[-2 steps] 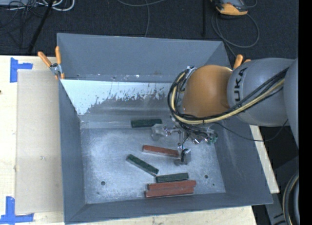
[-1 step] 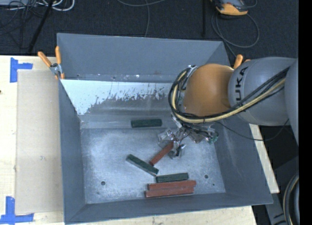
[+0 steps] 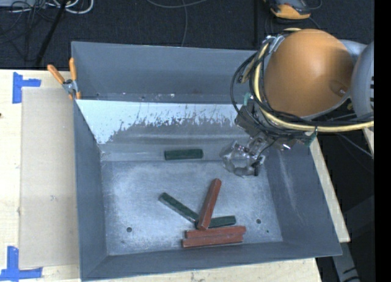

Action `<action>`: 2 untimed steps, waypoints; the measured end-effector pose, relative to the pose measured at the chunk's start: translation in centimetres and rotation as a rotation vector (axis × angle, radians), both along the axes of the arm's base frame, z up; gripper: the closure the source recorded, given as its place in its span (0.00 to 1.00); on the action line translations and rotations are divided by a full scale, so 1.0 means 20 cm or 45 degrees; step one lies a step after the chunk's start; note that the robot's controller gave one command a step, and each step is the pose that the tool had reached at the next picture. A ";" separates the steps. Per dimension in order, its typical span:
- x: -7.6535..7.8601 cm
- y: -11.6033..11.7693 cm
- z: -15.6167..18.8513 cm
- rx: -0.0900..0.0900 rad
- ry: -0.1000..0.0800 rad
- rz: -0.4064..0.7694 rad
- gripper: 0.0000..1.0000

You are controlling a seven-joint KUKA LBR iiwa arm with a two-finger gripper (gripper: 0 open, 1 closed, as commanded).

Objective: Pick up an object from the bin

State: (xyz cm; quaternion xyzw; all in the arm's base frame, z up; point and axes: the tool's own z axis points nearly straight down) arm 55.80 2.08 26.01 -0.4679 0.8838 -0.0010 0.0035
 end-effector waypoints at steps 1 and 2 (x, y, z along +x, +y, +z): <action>-0.14 0.14 -0.54 0.000 0.022 -0.106 1.00; -0.13 0.14 -0.52 0.000 0.011 -0.109 0.00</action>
Offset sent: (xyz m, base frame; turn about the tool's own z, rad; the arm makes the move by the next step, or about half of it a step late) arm -0.0263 0.0264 -0.1026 0.0848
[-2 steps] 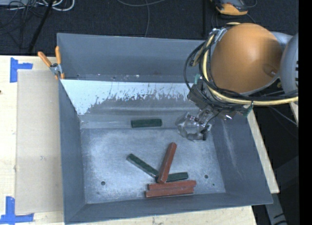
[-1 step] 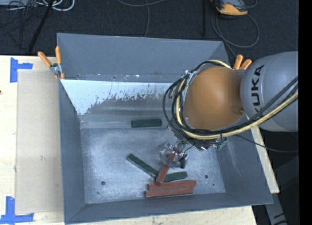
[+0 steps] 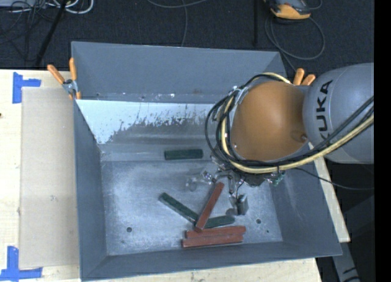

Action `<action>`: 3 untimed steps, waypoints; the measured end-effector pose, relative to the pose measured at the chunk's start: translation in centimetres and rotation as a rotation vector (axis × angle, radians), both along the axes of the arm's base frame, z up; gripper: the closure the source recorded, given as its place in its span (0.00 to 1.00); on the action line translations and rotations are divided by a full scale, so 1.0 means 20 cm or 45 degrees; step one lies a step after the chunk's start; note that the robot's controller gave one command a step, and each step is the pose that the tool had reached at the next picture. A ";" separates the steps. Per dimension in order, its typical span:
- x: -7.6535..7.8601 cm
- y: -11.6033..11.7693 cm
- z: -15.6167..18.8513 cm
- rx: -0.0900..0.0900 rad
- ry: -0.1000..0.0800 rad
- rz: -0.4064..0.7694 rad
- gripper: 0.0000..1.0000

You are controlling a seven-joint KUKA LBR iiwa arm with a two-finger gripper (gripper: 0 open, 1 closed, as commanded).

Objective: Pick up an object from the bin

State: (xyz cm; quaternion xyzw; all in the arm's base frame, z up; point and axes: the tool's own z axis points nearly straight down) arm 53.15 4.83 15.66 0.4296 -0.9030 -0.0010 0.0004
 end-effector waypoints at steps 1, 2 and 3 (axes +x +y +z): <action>-0.01 0.17 -0.44 0.001 -0.001 0.054 0.00; -0.01 0.14 -0.40 -0.017 0.016 0.050 1.00; -0.06 0.11 0.30 -0.001 -0.009 0.427 1.00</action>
Offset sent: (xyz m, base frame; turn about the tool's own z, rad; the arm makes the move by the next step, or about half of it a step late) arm -0.0016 0.0316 -0.0866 -0.0404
